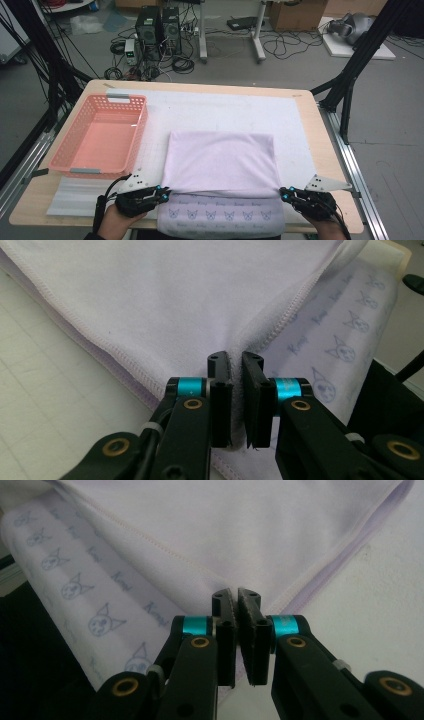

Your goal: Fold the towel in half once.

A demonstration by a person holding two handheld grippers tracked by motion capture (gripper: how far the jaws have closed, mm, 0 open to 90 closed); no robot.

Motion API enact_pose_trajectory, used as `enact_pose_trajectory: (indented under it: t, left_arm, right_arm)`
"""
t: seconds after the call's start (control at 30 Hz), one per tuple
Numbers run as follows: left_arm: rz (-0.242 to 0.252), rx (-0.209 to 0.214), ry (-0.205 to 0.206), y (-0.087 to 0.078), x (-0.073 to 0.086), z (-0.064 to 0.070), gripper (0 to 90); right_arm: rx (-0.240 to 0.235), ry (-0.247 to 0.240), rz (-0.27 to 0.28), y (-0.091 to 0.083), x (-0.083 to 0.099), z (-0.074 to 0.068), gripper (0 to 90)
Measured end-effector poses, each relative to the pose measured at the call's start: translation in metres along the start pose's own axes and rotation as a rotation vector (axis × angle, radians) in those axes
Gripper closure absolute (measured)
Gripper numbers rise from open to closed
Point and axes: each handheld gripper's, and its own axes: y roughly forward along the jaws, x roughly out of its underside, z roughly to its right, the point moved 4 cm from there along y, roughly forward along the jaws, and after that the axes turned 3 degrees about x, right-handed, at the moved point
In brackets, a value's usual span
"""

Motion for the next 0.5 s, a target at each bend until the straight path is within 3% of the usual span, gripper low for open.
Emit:
enact_pose_trajectory:
  t: [0.03, 0.07, 0.1, 0.17, 0.27, 0.37, 0.43, 0.5]
  left_arm:
    - [0.005, -0.001, -0.010, 0.001, -0.001, -0.001, 75.8]
    - [0.016, -0.017, -0.022, 0.001, -0.003, -0.002, 64.7]
    - [0.028, -0.035, -0.033, 0.001, -0.005, -0.005, 53.8]
    - [0.071, -0.066, -0.053, -0.002, -0.011, -0.009, 44.1]
    - [0.127, -0.096, -0.062, -0.005, -0.024, -0.016, 42.2]
    - [0.143, -0.124, -0.064, -0.001, -0.034, -0.022, 41.9]
    - [0.141, -0.142, -0.058, 0.005, -0.039, -0.027, 42.0]
    - [0.141, -0.156, -0.061, 0.012, -0.043, -0.031, 42.1]
  right_arm:
    - [-0.001, -0.003, -0.006, 0.001, 0.001, 0.000, 85.5]
    - [0.001, 0.001, -0.008, 0.002, 0.001, 0.001, 84.2]
    - [0.004, 0.001, -0.008, 0.002, 0.001, 0.002, 78.8]
    - [0.022, 0.036, 0.016, 0.001, -0.002, 0.005, 68.9]
    - [0.061, 0.067, 0.055, 0.001, -0.008, 0.013, 65.7]
    - [0.097, 0.081, 0.059, 0.007, -0.015, 0.020, 66.3]
    - [0.092, 0.074, 0.044, 0.016, -0.018, 0.021, 66.5]
    - [0.095, 0.036, 0.009, 0.029, -0.020, 0.020, 66.7]
